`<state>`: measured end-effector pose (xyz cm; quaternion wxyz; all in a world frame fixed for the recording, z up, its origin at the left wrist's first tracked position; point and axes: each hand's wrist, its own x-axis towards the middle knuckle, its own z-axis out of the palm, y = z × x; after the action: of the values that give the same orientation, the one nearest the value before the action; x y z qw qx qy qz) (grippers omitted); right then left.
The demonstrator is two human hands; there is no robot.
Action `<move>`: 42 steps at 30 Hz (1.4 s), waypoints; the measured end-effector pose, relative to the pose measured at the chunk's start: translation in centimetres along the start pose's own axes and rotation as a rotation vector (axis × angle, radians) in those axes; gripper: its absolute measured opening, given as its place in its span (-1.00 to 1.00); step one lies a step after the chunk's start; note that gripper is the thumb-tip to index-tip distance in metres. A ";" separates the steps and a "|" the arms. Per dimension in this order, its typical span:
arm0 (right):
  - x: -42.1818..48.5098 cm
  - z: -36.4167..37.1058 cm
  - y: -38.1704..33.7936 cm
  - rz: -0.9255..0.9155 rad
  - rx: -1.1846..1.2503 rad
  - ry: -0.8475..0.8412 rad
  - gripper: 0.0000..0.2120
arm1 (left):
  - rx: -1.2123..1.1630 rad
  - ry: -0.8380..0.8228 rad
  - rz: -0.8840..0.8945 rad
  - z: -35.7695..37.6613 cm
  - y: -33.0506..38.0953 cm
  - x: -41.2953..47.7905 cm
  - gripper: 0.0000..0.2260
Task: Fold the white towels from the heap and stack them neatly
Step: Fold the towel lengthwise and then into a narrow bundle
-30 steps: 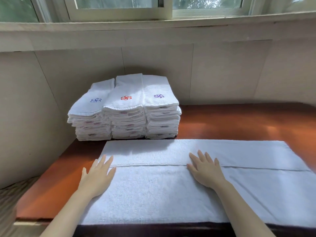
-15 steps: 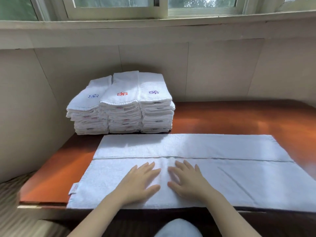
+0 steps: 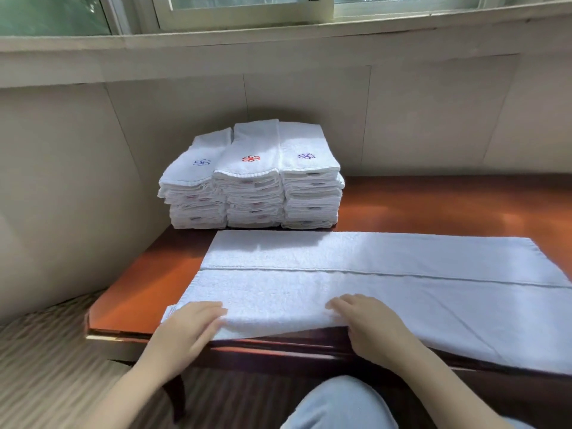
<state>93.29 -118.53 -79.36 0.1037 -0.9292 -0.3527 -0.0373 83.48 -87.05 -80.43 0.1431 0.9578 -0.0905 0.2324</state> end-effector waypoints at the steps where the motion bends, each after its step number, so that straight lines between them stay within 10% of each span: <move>1: 0.2 0.3 0.0 0.033 -0.031 0.022 -0.45 | 0.003 -0.017 -0.005 -0.1 -0.4 0.0 -0.36; 14: 2.1 -1.4 1.0 0.240 0.230 0.138 -0.78 | 0.178 -0.010 0.095 0.5 -1.1 -0.5 -0.55; 18: 2.7 -1.6 0.9 0.295 0.225 0.180 -0.85 | 0.008 -0.004 -0.150 0.5 -1.5 0.3 -0.85; 26: 2.4 -2.3 2.6 0.429 0.186 0.323 -0.77 | -0.293 -0.196 -0.531 -1.3 -4.8 4.3 -0.75; 34: 1.3 -3.0 4.4 0.324 0.338 0.143 -0.82 | -0.933 0.021 -0.742 -2.4 -6.2 5.4 -0.90; 42: 3.5 -4.0 6.6 0.390 0.294 -0.066 -0.76 | -0.548 -0.019 -0.712 -0.4 -5.4 9.2 -0.89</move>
<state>100.27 -121.96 -76.06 0.2313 -0.9554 -0.1714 0.0656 92.66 -82.80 -76.97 0.4618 0.8581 0.1850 0.1272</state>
